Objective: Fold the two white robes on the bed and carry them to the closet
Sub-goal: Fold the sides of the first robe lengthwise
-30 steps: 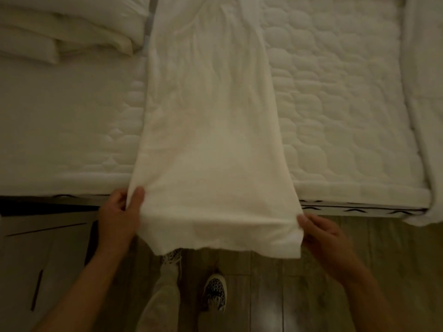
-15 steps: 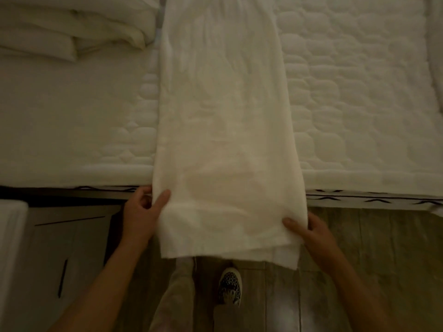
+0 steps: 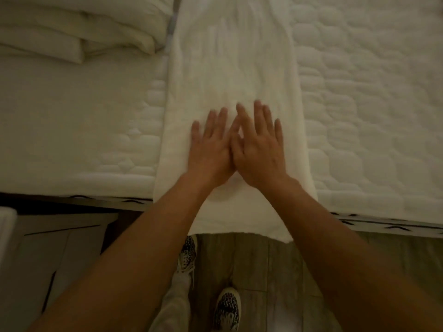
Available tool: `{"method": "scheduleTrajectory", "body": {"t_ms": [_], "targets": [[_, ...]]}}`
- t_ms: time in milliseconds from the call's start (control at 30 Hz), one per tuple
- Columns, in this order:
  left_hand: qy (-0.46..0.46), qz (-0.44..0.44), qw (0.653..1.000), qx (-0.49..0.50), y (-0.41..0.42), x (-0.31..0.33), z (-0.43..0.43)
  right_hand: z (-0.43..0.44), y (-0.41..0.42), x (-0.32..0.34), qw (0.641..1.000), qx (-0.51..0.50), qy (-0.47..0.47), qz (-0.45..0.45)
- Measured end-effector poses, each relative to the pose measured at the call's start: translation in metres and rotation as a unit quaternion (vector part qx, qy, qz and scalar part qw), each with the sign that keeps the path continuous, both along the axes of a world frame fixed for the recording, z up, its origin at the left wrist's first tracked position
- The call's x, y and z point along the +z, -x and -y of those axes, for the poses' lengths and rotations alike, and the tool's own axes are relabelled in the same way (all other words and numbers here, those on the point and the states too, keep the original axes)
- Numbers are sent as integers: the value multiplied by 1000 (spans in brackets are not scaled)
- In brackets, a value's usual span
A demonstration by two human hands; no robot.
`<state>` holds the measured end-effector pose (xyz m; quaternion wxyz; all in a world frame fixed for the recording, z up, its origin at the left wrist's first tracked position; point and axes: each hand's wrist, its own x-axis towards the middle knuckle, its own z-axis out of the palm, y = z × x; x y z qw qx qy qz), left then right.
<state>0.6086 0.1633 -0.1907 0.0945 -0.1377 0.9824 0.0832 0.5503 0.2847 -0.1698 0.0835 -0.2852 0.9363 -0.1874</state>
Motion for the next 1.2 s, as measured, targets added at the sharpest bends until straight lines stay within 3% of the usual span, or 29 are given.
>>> {"method": "scheduleTrajectory", "body": {"t_ms": [100,300,467,667,867,967,1100,1200], "targets": [[-8,14,999,30,-43,-23,31,-46,8,-33,986,5,-165,5],[-11,-2,996,87,-50,-9,32,-32,10,-20,985,-71,-160,14],[24,-86,996,13,81,-1,78,58,83,-4,994,51,-76,-52],[54,-113,992,17,254,-25,189,170,255,-27,993,18,-46,-111],[-27,-105,994,24,298,-43,221,129,375,-57,967,-218,-129,34],[-25,-82,996,25,304,-29,218,135,388,-46,963,-213,-151,63],[-13,-119,993,14,371,2,232,191,414,-21,989,-130,-8,-62],[-38,-146,988,-39,457,6,254,206,451,-32,995,-82,-45,-26]]}}
